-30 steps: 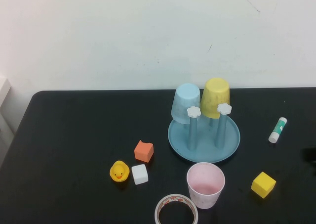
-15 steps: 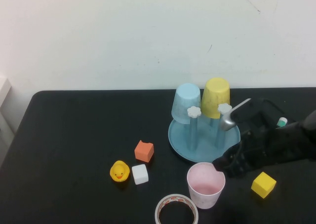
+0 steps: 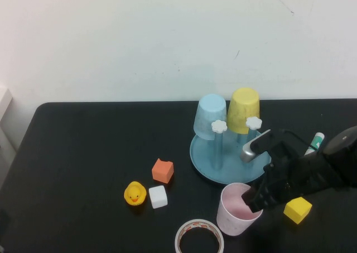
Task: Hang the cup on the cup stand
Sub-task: Pick up the cup from the table, then adjust the cup with two arms
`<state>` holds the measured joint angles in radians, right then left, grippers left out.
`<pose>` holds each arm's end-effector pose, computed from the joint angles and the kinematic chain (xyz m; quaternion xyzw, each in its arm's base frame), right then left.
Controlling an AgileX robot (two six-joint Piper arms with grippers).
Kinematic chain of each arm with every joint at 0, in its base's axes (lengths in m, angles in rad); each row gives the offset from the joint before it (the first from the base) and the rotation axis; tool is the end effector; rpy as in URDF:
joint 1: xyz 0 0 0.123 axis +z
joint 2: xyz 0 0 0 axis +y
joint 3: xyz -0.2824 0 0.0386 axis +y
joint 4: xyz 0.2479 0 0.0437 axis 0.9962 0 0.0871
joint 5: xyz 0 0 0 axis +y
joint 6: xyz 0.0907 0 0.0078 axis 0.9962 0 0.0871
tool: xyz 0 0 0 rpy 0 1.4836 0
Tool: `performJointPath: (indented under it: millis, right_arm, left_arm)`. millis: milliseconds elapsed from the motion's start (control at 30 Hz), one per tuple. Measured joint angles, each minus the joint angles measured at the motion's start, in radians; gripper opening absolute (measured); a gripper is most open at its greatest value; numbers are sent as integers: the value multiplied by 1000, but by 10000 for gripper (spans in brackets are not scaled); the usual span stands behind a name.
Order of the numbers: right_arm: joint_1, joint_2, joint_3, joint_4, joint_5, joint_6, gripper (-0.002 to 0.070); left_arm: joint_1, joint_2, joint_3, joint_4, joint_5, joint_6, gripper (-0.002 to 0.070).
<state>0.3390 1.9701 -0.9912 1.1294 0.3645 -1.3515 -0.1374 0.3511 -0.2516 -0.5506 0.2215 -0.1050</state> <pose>0.3321 0.1483 0.1119 -0.3163 0.9007 0.1691 0.2451 0.0854 -0.0224 0.2570 -0.1588 0.7579 -0.2818 0.5666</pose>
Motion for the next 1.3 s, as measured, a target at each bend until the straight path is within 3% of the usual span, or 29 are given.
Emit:
performJointPath:
  millis: [67, 133, 267, 367, 467, 533, 633, 733, 867, 1067, 1300]
  right_arm:
    - [0, 2, 0, 0, 13, -3, 101]
    - [0, 2, 0, 0, 22, -3, 47]
    - [0, 2, 0, 29, 35, -5, 27]
    - [0, 2, 0, 75, 66, -13, 27]
    - [0, -8, 0, 109, 88, -43, 26]
    - [1, -33, 0, 141, 91, -68, 26]
    - [2, -96, 0, 267, 117, -167, 26]
    - [2, -174, 0, 465, 196, -374, 25]
    - [16, -261, -52, 546, 391, -551, 25]
    - [110, -301, -189, 554, 517, -609, 25]
    - [279, -304, -353, 554, 470, -702, 25]
  left_arm:
    - [0, 0, 0, -20, -43, 12, 0]
    - [0, 0, 0, -32, -83, 18, 17]
    - [0, 0, 0, -97, -145, 20, 95]
    - [0, 0, 0, -188, -177, 20, 206]
    - [0, 0, -9, -314, -188, 20, 366]
    - [0, 2, -23, -445, -191, 16, 482]
    - [0, 2, -53, -668, -139, 11, 573]
    - [0, 8, -81, -870, -27, 46, 602]
    - [0, 36, -92, -1087, 122, 139, 611]
    - [0, 81, -154, -1139, 252, 173, 614]
    - [0, 102, -211, -1148, 242, 173, 615]
